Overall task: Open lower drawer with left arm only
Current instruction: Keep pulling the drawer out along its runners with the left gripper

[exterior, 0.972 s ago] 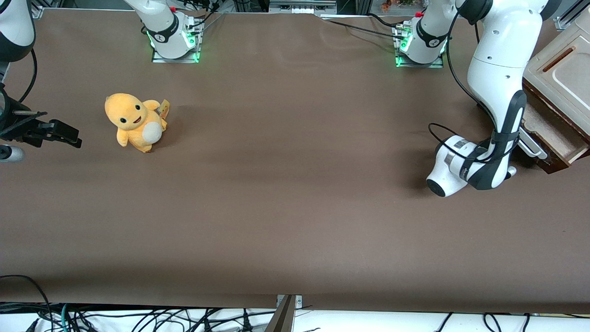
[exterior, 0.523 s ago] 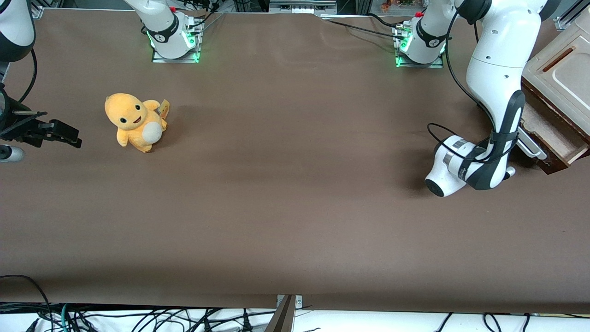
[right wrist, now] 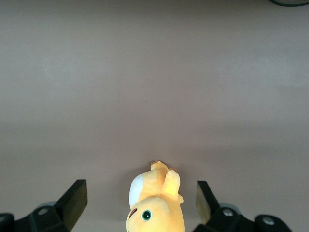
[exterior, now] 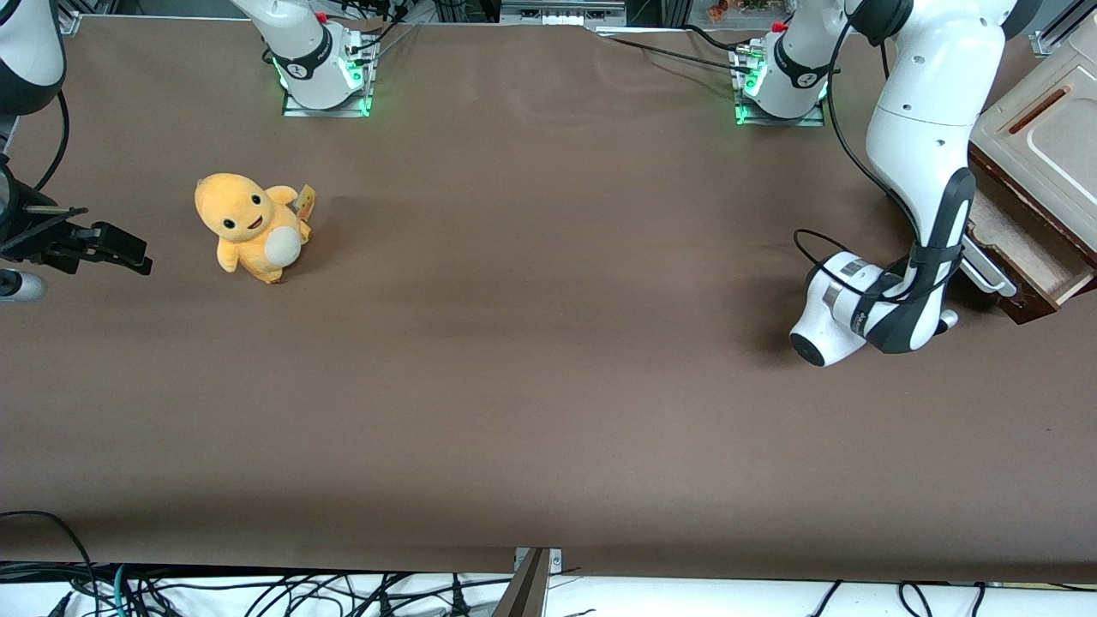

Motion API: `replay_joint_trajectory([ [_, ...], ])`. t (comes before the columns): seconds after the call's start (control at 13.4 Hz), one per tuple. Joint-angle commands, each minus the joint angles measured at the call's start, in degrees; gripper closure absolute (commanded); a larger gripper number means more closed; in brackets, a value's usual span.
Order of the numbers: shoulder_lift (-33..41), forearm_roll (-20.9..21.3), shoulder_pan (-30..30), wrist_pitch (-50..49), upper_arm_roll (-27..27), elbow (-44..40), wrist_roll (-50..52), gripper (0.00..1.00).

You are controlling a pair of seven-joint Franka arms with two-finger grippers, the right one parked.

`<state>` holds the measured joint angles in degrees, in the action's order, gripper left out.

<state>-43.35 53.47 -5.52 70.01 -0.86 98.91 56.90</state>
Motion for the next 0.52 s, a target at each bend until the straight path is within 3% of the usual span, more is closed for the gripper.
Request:
replay_joint_trajectory([
  [0.0,-0.68,-2.05,-2.66,-4.27,-0.11,-1.71,-2.94,1.0],
  [0.15,-1.2,-2.75,-2.57,-4.27,-0.11,-1.62,-2.85,0.96],
  [0.22,-1.47,-2.75,-2.57,-4.18,-0.02,-1.62,-2.76,0.89],
  [0.37,-2.08,-3.19,-2.13,-4.01,-0.02,-1.7,-2.59,0.65],
  [0.45,-2.26,-3.19,-1.95,-3.92,-0.02,-1.62,-2.41,0.62],
])
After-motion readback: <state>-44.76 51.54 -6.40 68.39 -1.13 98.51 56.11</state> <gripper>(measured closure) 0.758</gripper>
